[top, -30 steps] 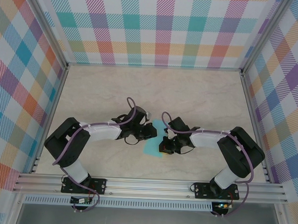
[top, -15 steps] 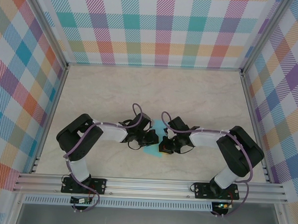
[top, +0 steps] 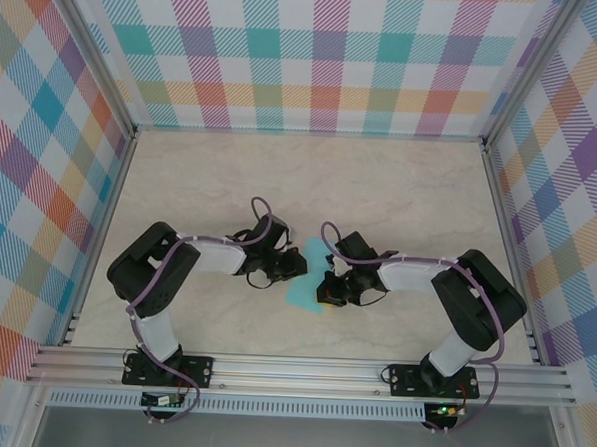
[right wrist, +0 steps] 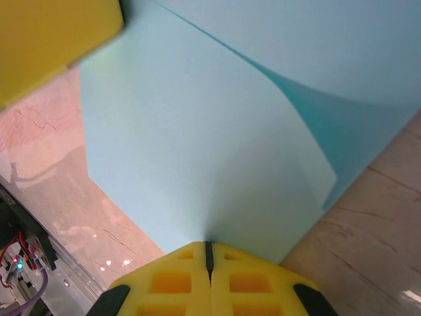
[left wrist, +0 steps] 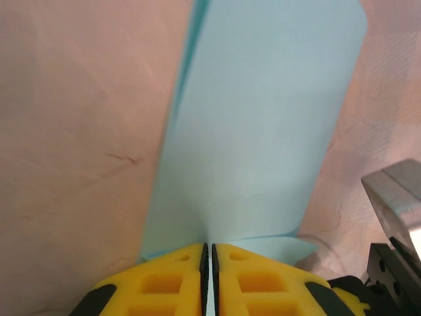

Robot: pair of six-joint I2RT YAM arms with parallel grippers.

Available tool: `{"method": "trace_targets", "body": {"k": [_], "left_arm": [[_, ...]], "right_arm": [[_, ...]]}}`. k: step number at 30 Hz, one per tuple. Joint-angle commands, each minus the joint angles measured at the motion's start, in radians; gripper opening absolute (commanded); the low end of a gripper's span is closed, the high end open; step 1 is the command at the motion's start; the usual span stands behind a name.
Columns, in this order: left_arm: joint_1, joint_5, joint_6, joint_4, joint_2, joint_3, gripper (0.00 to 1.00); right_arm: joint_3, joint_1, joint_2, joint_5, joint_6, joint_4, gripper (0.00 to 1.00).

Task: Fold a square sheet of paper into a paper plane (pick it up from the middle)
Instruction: Fold the triangle a second time at the center of the table.

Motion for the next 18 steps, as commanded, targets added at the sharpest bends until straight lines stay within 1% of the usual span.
{"method": "trace_targets", "body": {"k": [1,6,9,13,16,18], "left_arm": [[0.058,-0.049,0.049,-0.063,-0.003,-0.001,0.13],[0.094,-0.031,0.07,-0.093,-0.017,0.011,0.13],[0.1,-0.032,0.075,-0.118,-0.064,0.011,0.14],[0.097,0.003,0.066,-0.105,-0.152,-0.011,0.17],[0.07,0.012,0.051,-0.106,-0.204,-0.024,0.19],[0.045,0.02,0.058,-0.129,-0.21,-0.011,0.19]], "right_arm": [[-0.049,0.008,0.069,0.137,-0.042,-0.137,0.01],[-0.034,0.008,0.054,0.123,-0.054,-0.134,0.02],[-0.012,0.008,0.045,0.11,-0.06,-0.135,0.04],[0.018,0.008,0.025,0.068,-0.058,-0.103,0.07],[0.043,0.008,-0.024,0.053,-0.037,-0.083,0.13],[0.052,0.006,-0.073,0.082,-0.018,-0.091,0.21]]}}
